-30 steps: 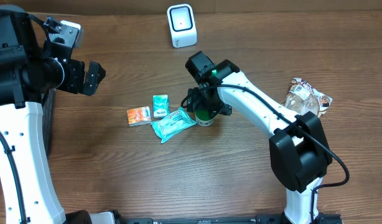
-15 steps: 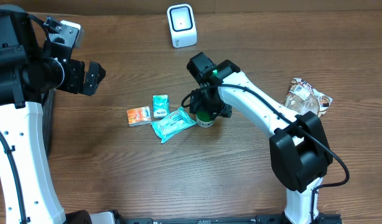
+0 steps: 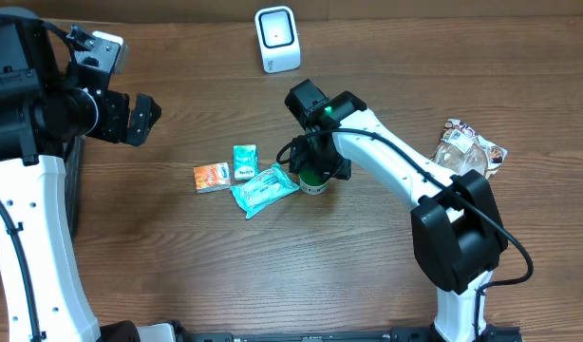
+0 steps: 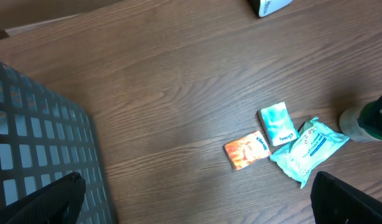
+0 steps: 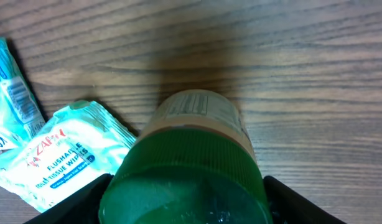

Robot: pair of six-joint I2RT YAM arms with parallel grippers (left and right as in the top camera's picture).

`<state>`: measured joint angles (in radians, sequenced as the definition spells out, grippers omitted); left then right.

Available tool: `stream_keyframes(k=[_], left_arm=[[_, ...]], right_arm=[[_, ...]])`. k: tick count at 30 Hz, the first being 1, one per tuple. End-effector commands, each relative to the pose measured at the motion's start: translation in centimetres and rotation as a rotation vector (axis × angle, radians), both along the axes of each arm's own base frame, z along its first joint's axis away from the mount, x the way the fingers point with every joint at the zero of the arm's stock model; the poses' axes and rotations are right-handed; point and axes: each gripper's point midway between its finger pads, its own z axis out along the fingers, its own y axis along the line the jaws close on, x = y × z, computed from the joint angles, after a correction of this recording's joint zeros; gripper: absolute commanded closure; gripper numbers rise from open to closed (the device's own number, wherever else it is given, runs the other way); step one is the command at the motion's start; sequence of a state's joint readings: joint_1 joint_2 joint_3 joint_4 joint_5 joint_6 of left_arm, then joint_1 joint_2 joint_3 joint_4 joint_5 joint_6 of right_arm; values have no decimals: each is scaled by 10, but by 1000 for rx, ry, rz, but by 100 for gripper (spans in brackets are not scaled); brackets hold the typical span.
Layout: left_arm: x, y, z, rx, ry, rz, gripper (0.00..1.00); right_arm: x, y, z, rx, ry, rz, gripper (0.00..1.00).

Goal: Scan the item barcode

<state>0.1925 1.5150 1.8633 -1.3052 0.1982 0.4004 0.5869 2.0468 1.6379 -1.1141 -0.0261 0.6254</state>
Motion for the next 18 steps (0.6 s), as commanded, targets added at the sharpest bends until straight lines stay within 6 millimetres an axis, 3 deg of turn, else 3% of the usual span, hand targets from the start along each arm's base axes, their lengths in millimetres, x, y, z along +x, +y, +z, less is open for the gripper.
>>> stream_keyframes(k=[1, 18], left_arm=[[0, 1, 9, 15, -26, -17, 0], [0, 1, 9, 15, -26, -17, 0]], right_arm=[[2, -2, -10, -6, 12, -5, 25], [5, -4, -19, -21, -5, 19, 23]])
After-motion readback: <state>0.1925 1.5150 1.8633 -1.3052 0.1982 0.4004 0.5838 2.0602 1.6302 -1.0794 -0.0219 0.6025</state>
